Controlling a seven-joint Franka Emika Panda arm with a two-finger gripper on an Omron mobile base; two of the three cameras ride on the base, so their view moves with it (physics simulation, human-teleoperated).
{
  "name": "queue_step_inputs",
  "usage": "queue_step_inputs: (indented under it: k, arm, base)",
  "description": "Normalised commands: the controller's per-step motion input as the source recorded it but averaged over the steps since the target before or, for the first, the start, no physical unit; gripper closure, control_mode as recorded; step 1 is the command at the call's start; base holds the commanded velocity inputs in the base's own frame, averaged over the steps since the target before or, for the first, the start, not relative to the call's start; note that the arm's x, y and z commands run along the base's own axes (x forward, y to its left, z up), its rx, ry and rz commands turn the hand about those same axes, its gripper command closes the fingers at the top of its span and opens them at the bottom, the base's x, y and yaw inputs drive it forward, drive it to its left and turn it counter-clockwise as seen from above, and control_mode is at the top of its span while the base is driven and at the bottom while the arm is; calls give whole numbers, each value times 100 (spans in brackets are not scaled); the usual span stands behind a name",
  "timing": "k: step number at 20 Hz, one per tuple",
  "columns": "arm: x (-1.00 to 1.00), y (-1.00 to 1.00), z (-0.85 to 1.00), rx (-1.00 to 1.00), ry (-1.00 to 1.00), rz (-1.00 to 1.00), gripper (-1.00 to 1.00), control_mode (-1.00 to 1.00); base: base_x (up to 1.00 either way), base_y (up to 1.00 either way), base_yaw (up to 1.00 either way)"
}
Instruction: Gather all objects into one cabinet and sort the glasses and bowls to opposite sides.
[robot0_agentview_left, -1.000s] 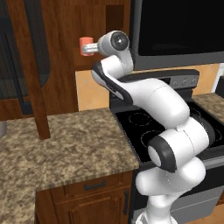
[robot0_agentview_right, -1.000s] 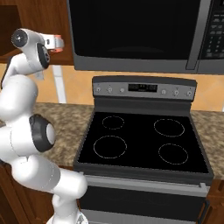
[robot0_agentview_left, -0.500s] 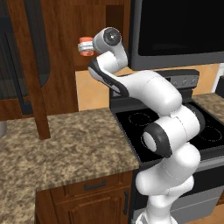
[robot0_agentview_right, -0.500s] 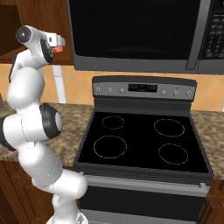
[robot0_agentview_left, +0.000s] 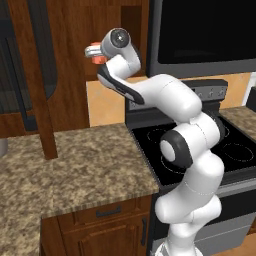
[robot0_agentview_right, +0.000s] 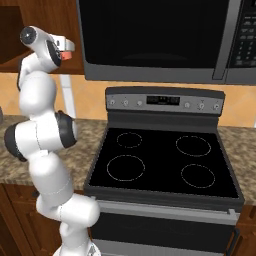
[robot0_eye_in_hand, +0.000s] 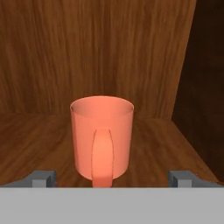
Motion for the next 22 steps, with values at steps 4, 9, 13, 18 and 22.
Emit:
queue_step_inputs:
  k: [4,9,13,18,22]
  arm:
    - [15,14,-6,0,6,0,-100,-100]
    - [13,1,0,0,1,0,-100,-100]
    - [13,0,0,0,0,0,-100,-100]
    - [14,0,-6,0,0,0,-100,-100]
    - [11,0,-28,0,0,0,-100,-100]
  base:
    - [0,0,0]
    - [0,0,0]
    - [0,0,0]
    - [0,0,0]
    - [0,0,0]
